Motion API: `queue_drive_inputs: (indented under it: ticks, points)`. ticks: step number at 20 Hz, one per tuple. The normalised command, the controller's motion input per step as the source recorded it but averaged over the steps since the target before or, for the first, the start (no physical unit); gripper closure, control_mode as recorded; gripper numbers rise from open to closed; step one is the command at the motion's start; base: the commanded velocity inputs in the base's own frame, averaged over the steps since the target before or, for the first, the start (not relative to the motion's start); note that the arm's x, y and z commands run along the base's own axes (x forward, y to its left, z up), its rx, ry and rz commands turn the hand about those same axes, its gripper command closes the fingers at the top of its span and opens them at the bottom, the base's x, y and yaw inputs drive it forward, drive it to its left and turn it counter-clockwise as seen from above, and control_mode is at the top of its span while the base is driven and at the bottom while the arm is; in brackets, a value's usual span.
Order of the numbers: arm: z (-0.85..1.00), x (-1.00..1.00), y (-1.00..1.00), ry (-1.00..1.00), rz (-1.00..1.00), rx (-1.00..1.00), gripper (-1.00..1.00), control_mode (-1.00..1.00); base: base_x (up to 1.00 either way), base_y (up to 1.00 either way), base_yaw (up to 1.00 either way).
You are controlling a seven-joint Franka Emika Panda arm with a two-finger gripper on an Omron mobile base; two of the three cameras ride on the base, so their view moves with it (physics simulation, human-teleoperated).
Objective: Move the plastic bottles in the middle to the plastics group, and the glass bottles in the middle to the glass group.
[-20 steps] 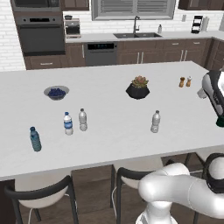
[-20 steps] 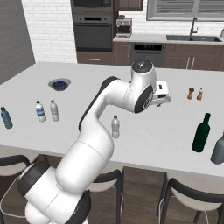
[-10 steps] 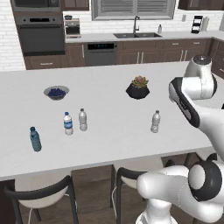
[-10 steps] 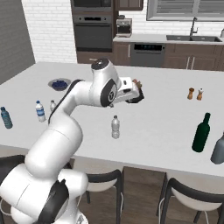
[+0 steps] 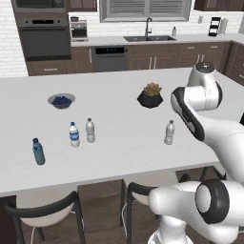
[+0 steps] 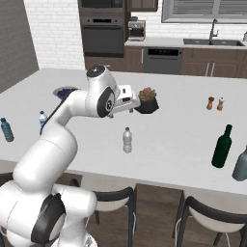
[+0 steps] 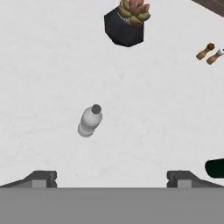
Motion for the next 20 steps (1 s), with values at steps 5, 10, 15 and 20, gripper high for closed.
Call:
queue_drive_inputs:
  ticks: [5, 10, 15, 20]
  points:
    - [-0.27, 0.43, 0.04, 0.08, -0.09, 0.02, -1.00, -1.00, 0.00, 0.00, 0.00]
    - [-0.40, 0.27, -0.01, 0.05, -0.11, 0.10, -1.00, -1.00, 0.00, 0.00, 0.00]
    - [-0.31, 0.02, -0.11, 0.01, -0.05, 0.12, -1.00, -1.00, 0.00, 0.00, 0.00]
    - [-0.13, 0.00, 0.00, -0.07, -0.07, 0.06, -1.00, -1.00, 0.00, 0.00, 0.00]
